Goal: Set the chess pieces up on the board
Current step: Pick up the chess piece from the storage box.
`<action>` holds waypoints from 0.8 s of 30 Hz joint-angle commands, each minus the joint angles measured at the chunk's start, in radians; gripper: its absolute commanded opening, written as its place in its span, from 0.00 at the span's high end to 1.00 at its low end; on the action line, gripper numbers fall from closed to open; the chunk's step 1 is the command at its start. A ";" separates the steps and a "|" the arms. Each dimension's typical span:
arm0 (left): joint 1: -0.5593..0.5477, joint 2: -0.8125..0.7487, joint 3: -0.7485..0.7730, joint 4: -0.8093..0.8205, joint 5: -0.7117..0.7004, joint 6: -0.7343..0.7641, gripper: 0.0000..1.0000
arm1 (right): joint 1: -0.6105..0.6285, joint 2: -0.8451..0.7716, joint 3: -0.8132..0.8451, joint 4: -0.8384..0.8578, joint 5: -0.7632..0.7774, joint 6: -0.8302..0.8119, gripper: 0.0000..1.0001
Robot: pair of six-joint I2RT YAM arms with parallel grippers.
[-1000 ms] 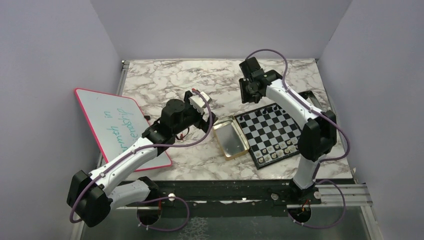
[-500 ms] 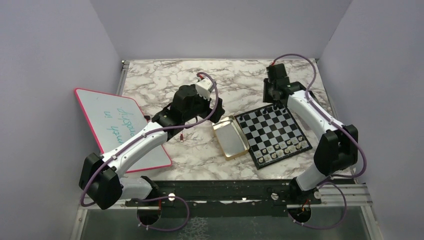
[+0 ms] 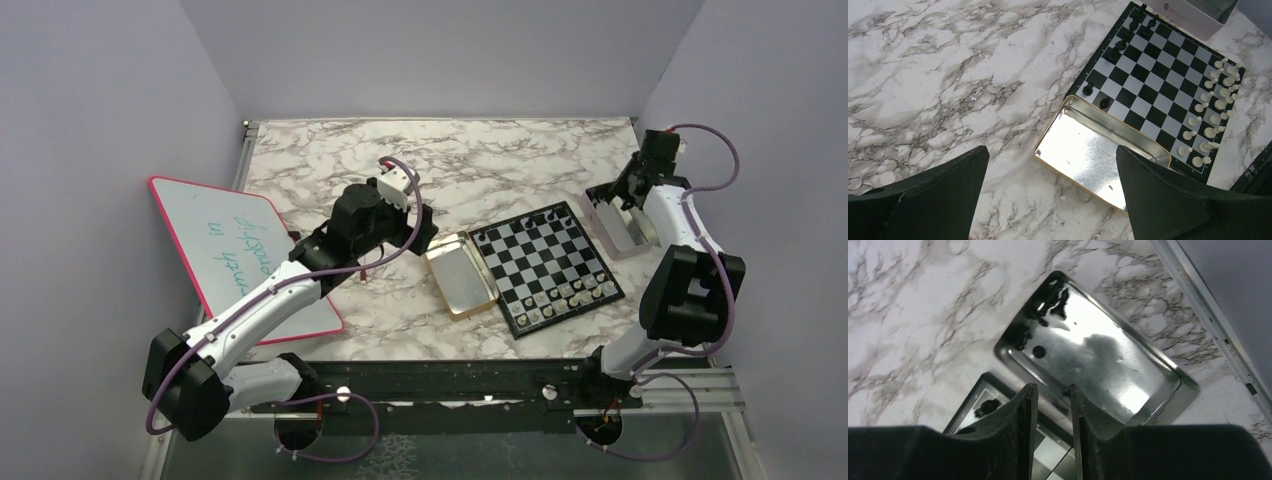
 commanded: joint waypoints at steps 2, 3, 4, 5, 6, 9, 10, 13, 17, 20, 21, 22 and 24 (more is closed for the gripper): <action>0.000 -0.063 -0.029 0.026 -0.045 0.016 0.03 | -0.112 0.049 -0.028 0.128 -0.067 0.038 0.65; 0.000 -0.068 -0.030 0.025 -0.046 0.020 0.04 | -0.131 0.061 -0.032 0.146 -0.079 0.042 0.65; 0.000 -0.072 -0.029 0.027 -0.047 0.025 0.04 | -0.148 0.078 -0.030 0.155 -0.101 0.050 0.65; 0.000 -0.076 -0.028 0.027 -0.047 0.028 0.04 | -0.163 0.094 -0.026 0.169 -0.125 0.057 0.65; 0.000 -0.078 -0.029 0.027 -0.048 0.030 0.04 | -0.171 0.110 -0.025 0.190 -0.148 0.066 0.65; -0.002 -0.083 -0.034 0.025 -0.048 0.035 0.05 | -0.175 0.153 -0.021 0.248 -0.198 0.088 0.65; -0.002 -0.085 -0.034 0.025 -0.048 0.039 0.06 | -0.175 0.168 -0.020 0.263 -0.216 0.100 0.65; -0.007 -0.086 -0.033 0.022 -0.051 0.050 0.06 | -0.175 0.221 -0.014 0.295 -0.268 0.157 0.64; -0.015 -0.086 -0.036 0.019 -0.056 0.062 0.06 | -0.175 0.285 -0.007 0.323 -0.297 0.167 0.64; -0.022 -0.083 -0.039 0.018 -0.083 0.068 0.06 | -0.175 0.314 -0.002 0.339 -0.289 0.149 0.63; -0.024 -0.080 -0.039 0.018 -0.083 0.068 0.06 | -0.175 0.321 0.001 0.340 -0.286 0.140 0.63; -0.024 -0.078 -0.039 0.019 -0.083 0.068 0.06 | -0.175 0.326 0.004 0.340 -0.282 0.137 0.63; -0.023 -0.076 -0.038 0.018 -0.080 0.066 0.06 | -0.175 0.334 0.007 0.344 -0.278 0.134 0.62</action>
